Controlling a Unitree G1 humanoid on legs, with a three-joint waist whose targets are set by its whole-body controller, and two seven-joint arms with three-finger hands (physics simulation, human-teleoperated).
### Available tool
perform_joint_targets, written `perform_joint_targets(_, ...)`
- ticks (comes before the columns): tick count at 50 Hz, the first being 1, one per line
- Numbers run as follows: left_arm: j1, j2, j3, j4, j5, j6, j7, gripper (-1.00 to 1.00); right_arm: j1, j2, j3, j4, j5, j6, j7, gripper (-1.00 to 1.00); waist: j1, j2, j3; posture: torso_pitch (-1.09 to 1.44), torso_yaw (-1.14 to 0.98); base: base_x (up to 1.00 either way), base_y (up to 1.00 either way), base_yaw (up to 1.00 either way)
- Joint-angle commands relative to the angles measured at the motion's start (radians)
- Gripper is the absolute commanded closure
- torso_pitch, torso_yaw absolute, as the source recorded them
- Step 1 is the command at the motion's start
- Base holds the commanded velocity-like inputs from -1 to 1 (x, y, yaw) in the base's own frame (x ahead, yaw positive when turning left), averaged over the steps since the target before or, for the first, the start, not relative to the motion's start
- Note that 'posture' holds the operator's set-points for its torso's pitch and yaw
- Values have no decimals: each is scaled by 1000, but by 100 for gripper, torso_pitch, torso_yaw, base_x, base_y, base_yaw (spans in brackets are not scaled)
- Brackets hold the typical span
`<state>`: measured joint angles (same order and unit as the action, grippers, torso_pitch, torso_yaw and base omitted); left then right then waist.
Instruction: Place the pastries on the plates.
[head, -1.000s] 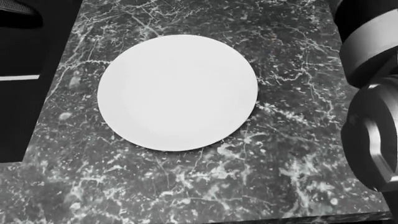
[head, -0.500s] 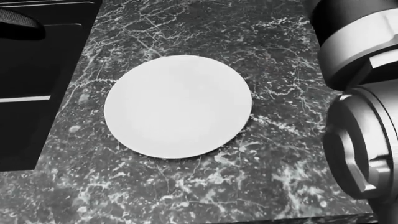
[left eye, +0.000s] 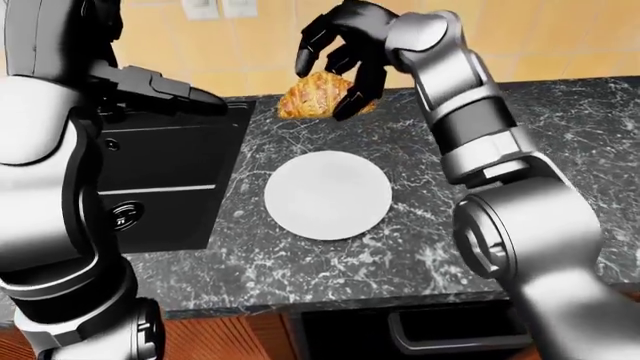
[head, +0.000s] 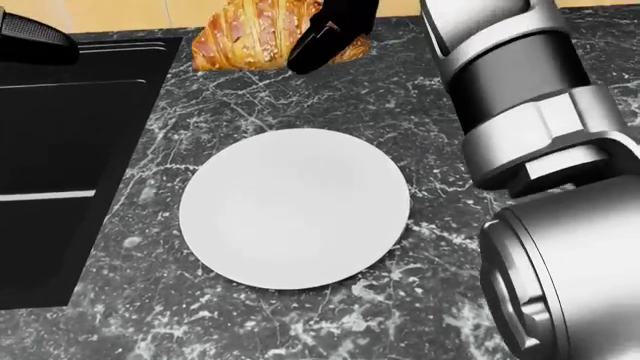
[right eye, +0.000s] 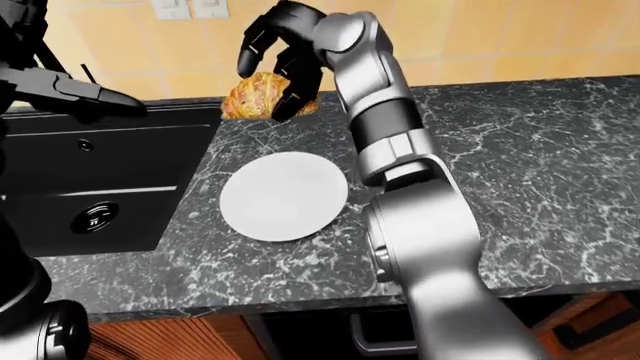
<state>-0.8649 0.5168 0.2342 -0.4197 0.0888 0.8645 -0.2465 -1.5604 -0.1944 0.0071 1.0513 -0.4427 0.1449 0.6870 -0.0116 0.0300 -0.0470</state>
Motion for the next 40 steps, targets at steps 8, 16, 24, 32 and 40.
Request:
perform_joint_targets(8, -20, 11, 16, -34, 6, -15, 1, -100, 45, -5, -1, -200, -37, 39, 154, 100, -2, 6, -29, -16, 0, 0, 0, 0)
perform_joint_targets(16, -14, 3, 10, -26, 10, -27, 4, -100, 132, -5, 4, -419, -71, 131, 302, 100, -1, 5, -27, -16, 0, 0, 0, 0)
perform_joint_targets(24, -14, 1, 9, -25, 14, -30, 3, -100, 210, 19, 16, -590, -109, 200, 413, 100, -3, 6, -28, -16, 0, 0, 0, 0)
perform_joint_targets(32, -12, 1, 11, -24, 16, -33, 0, -100, 230, 39, 19, -598, -141, 195, 430, 100, -6, 10, -29, -16, 0, 0, 0, 0)
perform_joint_targets(40, -14, 0, 8, -22, 20, -33, -3, -100, 240, 42, 20, -565, -172, 172, 420, 100, -7, 11, -32, -16, 0, 0, 0, 0)
